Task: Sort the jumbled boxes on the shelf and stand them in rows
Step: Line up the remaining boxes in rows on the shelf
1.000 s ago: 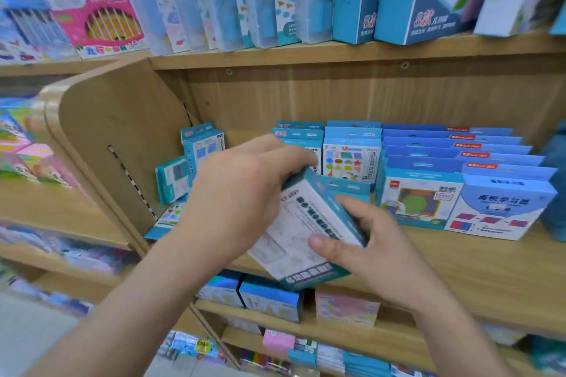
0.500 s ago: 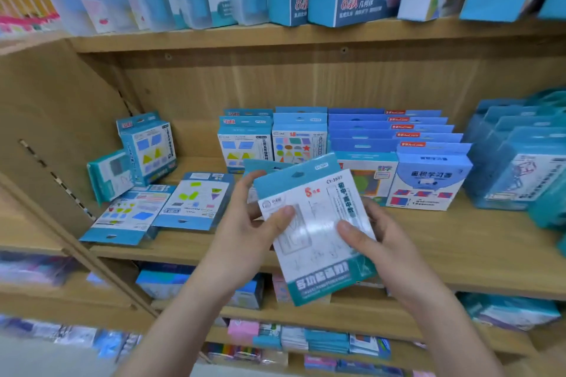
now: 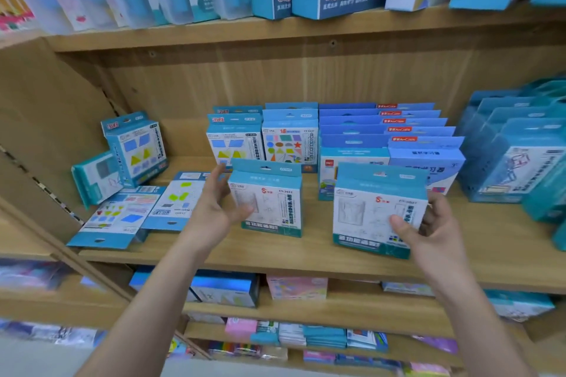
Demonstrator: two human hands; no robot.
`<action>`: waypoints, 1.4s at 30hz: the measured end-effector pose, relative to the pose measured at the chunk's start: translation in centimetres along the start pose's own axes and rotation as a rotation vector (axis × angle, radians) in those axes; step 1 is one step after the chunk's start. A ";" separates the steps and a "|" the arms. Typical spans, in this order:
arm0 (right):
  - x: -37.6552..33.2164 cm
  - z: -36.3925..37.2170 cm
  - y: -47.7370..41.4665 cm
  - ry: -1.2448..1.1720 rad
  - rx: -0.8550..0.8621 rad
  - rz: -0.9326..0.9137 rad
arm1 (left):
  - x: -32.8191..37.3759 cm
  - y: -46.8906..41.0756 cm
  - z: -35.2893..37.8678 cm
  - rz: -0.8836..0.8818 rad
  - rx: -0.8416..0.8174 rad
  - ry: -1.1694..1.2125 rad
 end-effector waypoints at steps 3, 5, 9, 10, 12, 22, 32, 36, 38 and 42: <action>1.5 0.9 -0.4 0.017 -0.035 0.040 | -0.9 -0.5 0.7 -0.005 -0.007 -0.043; 1.5 1.2 -0.8 0.073 -0.051 0.035 | -0.7 0.0 0.0 0.015 0.045 -0.078; 1.5 2.3 -1.5 0.102 -0.106 0.033 | 1.1 1.6 -1.3 0.092 0.018 -0.110; 1.4 2.9 -1.6 0.102 -0.135 0.026 | 1.8 1.8 -0.6 0.112 -0.017 -0.112; 1.1 4.6 -1.8 0.102 -0.214 0.013 | 2.1 1.9 1.8 0.112 -0.091 -0.140; 1.0 10.4 -0.6 0.031 -0.546 0.084 | -1.1 1.6 5.6 0.135 -0.004 -0.333; 1.2 10.8 -1.3 0.200 -0.480 -0.024 | -1.4 2.2 5.3 0.194 0.082 -0.405; 0.8 11.2 -1.7 0.258 -0.472 -0.018 | -0.3 2.6 5.3 0.215 0.138 -0.568; 0.5 11.0 -1.7 0.329 -0.448 -0.005 | -0.1 2.6 5.5 0.222 0.110 -0.595; -1.3 9.7 -1.1 0.466 -0.332 -0.022 | -0.4 2.8 5.1 0.199 -0.049 -0.480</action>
Point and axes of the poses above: each hand's wrist, its own y-axis away from the middle knuckle, its own z-axis out of the palm, x = y × z, the point moved 10 cm from there along -y, towards the middle knuckle, and after that the axes turned 9 degrees about -x, right-handed, at the moved point
